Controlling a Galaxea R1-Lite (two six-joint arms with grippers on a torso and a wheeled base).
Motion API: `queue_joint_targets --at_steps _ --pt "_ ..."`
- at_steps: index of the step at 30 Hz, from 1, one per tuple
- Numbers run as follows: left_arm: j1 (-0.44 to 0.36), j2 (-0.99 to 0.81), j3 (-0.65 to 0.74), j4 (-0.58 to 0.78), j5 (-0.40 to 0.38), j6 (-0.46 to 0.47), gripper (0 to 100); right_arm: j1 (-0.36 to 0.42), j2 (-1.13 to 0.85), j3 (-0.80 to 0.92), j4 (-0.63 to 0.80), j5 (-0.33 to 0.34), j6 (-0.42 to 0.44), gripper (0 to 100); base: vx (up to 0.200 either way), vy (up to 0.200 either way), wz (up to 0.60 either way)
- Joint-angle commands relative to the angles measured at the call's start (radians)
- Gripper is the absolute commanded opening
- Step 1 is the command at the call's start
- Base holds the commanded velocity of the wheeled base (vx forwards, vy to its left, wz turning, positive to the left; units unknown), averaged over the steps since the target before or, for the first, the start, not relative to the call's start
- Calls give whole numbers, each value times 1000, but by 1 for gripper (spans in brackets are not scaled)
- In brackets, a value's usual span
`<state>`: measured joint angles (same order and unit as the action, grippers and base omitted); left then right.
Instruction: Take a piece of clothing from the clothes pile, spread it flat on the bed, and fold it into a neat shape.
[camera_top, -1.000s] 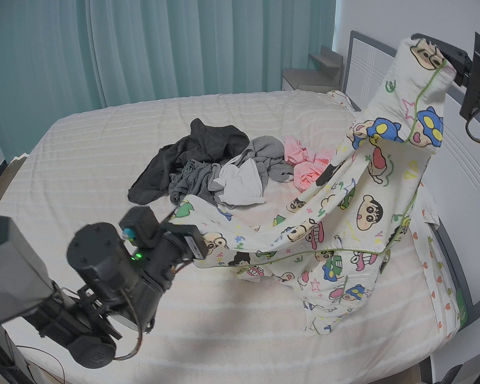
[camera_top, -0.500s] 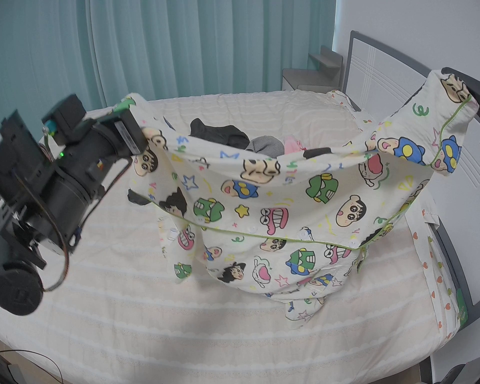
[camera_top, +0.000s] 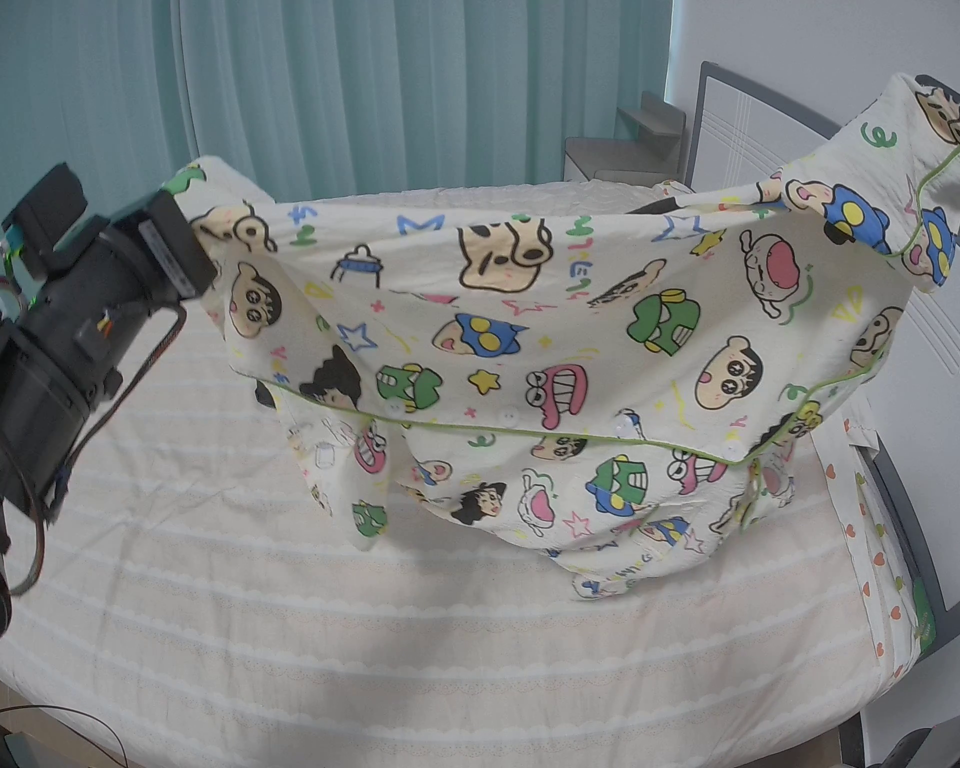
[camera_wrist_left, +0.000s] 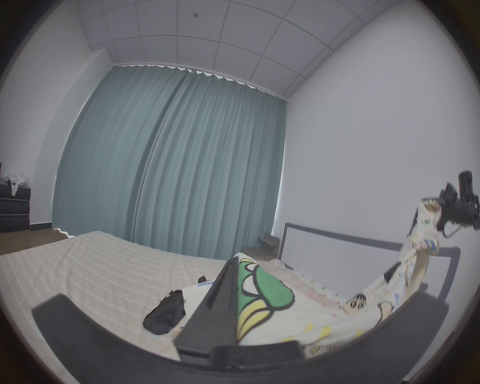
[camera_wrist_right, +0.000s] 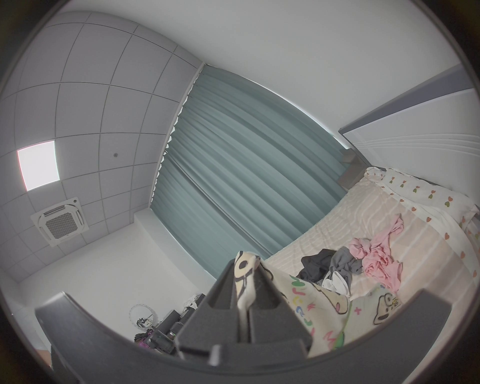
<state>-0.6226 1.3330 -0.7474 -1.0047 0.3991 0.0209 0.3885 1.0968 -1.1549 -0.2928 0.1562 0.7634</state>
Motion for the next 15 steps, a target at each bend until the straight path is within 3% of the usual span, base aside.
queue_joint_targets --at_steps 1,6,15 --pt "-32 -63 108 -2 3 17 0 38 -14 -19 -9 0 1 0 0 0 0" --pt "-34 -67 161 -2 3 13 0 50 -21 -2 -6 0 1 0 0 0 0" --pt "-51 -75 195 -3 3 -29 0 52 -63 34 0 2 1 0 -200 0 0"
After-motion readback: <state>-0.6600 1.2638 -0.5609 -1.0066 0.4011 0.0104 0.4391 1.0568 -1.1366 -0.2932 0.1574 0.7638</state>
